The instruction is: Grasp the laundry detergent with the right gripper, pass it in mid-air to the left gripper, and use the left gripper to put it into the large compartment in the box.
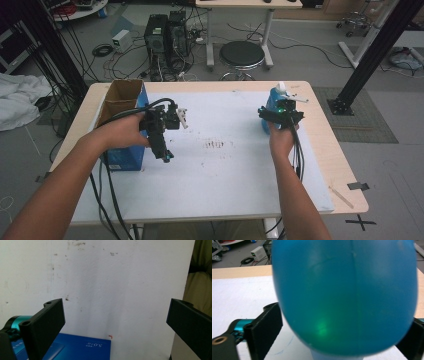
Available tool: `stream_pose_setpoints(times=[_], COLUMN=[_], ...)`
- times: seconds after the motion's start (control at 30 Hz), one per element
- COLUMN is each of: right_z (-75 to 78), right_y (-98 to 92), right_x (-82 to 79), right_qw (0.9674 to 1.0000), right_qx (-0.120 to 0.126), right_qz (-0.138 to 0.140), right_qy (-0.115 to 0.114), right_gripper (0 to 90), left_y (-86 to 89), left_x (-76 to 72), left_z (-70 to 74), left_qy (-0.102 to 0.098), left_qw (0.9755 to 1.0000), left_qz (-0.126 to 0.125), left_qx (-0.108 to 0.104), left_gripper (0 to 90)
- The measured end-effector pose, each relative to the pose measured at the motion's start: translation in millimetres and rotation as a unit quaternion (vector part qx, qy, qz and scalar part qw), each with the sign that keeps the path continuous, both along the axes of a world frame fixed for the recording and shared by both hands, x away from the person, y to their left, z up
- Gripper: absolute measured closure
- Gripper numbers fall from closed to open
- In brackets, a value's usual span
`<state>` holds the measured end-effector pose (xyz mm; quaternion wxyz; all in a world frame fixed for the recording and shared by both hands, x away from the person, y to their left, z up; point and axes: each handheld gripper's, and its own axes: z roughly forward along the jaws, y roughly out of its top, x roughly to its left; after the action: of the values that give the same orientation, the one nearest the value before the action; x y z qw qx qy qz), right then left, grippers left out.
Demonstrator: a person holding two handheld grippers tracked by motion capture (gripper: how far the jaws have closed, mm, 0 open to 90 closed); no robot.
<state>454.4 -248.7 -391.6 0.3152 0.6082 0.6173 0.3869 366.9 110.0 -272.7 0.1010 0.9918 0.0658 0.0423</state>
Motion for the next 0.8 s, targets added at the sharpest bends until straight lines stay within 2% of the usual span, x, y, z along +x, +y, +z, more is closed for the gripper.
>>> stream_pose_setpoints(times=[0.03,0.07,0.13,0.73,0.77,0.8], right_z=[0.0,-0.2,0.0,-1.2,-1.5,-1.6], right_y=[0.0,-0.6,-0.2,0.9,0.8,0.4], right_x=[0.0,0.0,-0.1,1.4,1.7,1.4], right_qw=[1.0000,1.0000,0.9999,0.9999,0.9999,0.9999], right_qx=[0.000,-0.002,-0.005,-0.002,-0.002,0.001], right_qz=[0.000,0.001,0.002,-0.004,-0.005,0.000], right_qy=[0.000,-0.004,-0.011,-0.014,-0.013,-0.013], right_gripper=[6.5,13.9,15.5,19.2,19.9,25.4], left_y=[0.0,0.1,0.3,0.3,0.2,0.2], left_x=[0.0,0.0,0.1,0.3,0.2,0.1], left_z=[0.0,0.0,0.0,0.2,0.1,0.1], left_qy=[0.000,0.000,0.000,0.000,0.000,0.000], left_qw=[1.0000,1.0000,1.0000,1.0000,1.0000,1.0000], left_qz=[0.000,0.000,0.000,0.000,0.000,0.001], left_qx=[0.000,0.000,0.000,-0.001,-0.002,-0.002], left_gripper=[1.8,1.8,1.8,1.8,1.8,1.8])
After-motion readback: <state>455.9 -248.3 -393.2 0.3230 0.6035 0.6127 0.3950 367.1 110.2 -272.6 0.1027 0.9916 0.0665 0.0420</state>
